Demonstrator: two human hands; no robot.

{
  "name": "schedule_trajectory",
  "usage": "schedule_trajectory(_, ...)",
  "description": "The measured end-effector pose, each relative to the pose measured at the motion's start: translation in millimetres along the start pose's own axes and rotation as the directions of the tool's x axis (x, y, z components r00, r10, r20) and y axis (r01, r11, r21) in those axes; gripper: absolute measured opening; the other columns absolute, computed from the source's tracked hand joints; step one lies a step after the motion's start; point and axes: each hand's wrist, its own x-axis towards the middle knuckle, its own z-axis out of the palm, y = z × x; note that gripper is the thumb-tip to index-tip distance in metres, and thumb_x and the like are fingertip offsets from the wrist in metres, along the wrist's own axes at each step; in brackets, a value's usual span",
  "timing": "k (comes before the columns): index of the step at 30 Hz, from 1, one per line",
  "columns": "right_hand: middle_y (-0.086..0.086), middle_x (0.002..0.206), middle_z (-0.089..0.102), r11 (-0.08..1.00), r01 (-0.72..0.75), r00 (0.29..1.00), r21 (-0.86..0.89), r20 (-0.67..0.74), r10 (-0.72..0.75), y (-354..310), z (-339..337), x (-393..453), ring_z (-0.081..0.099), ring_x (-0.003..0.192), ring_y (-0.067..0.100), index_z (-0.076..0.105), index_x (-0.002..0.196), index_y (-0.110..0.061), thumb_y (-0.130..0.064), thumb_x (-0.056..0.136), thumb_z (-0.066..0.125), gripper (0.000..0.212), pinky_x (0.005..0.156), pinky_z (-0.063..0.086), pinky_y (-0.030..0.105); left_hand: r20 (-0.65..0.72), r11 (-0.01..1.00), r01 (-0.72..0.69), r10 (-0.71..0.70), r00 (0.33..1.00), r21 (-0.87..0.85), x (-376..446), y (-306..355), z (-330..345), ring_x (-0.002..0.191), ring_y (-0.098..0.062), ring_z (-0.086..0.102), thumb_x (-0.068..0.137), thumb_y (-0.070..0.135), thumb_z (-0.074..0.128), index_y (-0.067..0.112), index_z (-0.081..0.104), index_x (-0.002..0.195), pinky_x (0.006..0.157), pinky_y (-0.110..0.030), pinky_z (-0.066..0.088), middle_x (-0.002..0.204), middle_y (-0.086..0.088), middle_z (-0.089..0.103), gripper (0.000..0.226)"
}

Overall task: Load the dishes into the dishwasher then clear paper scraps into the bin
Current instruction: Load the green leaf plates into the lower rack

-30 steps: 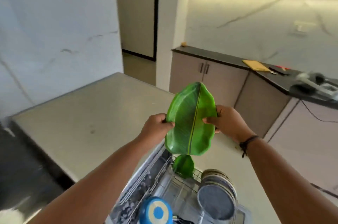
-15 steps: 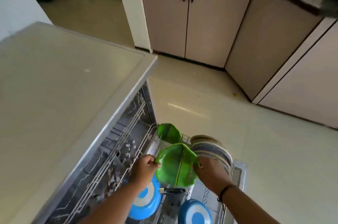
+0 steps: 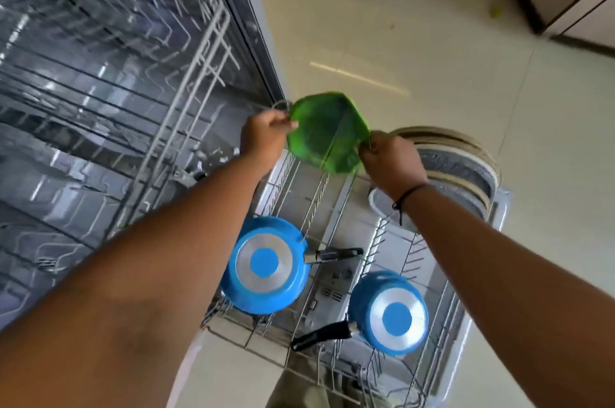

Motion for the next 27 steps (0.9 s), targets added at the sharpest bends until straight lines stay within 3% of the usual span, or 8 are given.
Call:
schedule_trajectory(6, 0.024, 0.093, 0.066, 1.000, 0.010, 1.000, -0.022, -0.006, -0.010, -1, 33, 27, 0.058, 0.089, 0.042, 0.063, 0.092, -0.005, -0.024, 0.092, 0.052, 0.022, 0.062, 0.029, 0.031, -0.066, 1.000, -0.025, 0.025, 0.997, 0.011, 29, -11, 7, 0.088, -0.026, 0.068, 0.084, 0.022, 0.071, 0.008, 0.069, 0.105, 0.082, -0.037, 0.056, 0.095, -0.011, 0.072, 0.025)
schedule_trajectory(13, 0.024, 0.100, 0.065, 0.991, 0.059, 0.998, -0.117, 0.020, -0.057, -2, 54, 42, 0.058, 0.093, 0.042, 0.063, 0.101, -0.010, -0.027, 0.095, 0.048, 0.024, 0.065, 0.031, 0.032, -0.079, 0.998, -0.012, 0.017, 0.997, 0.063, 42, -38, 7, 0.079, -0.021, 0.064, 0.083, 0.021, 0.071, 0.008, 0.067, 0.098, 0.078, -0.035, 0.055, 0.092, -0.011, 0.072, 0.020)
schedule_trajectory(17, 0.024, 0.101, 0.064, 0.987, 0.035, 0.999, -0.157, 0.014, -0.033, -1, 59, 51, 0.058, 0.093, 0.042, 0.063, 0.103, -0.008, -0.026, 0.095, 0.047, 0.025, 0.065, 0.032, 0.033, -0.110, 0.998, 0.009, -0.003, 0.994, 0.061, 45, -43, 15, 0.086, -0.022, 0.066, 0.082, 0.022, 0.073, 0.008, 0.065, 0.099, 0.081, -0.034, 0.054, 0.095, -0.008, 0.071, 0.023)
schedule_trajectory(21, 0.022, 0.102, 0.065, 0.965, -0.015, 0.992, -0.262, 0.117, 0.047, 13, 71, 46, 0.061, 0.095, 0.040, 0.064, 0.106, -0.007, -0.030, 0.094, 0.049, 0.030, 0.069, 0.042, 0.034, -0.035, 0.995, 0.034, -0.031, 0.999, 0.099, 34, -60, 27, 0.095, -0.025, 0.066, 0.083, 0.023, 0.072, 0.007, 0.066, 0.103, 0.086, -0.036, 0.052, 0.103, -0.011, 0.071, 0.027)
schedule_trajectory(27, 0.021, 0.110, 0.064, 0.990, -0.054, 0.987, -0.133, 0.146, 0.073, 22, 84, 34, 0.059, 0.100, 0.038, 0.061, 0.114, -0.009, -0.024, 0.096, 0.046, 0.028, 0.071, 0.036, 0.030, -0.002, 0.995, 0.022, -0.022, 1.000, 0.102, 30, -60, 37, 0.101, -0.023, 0.064, 0.088, 0.025, 0.067, 0.005, 0.066, 0.111, 0.082, -0.026, 0.047, 0.110, -0.011, 0.069, 0.031)
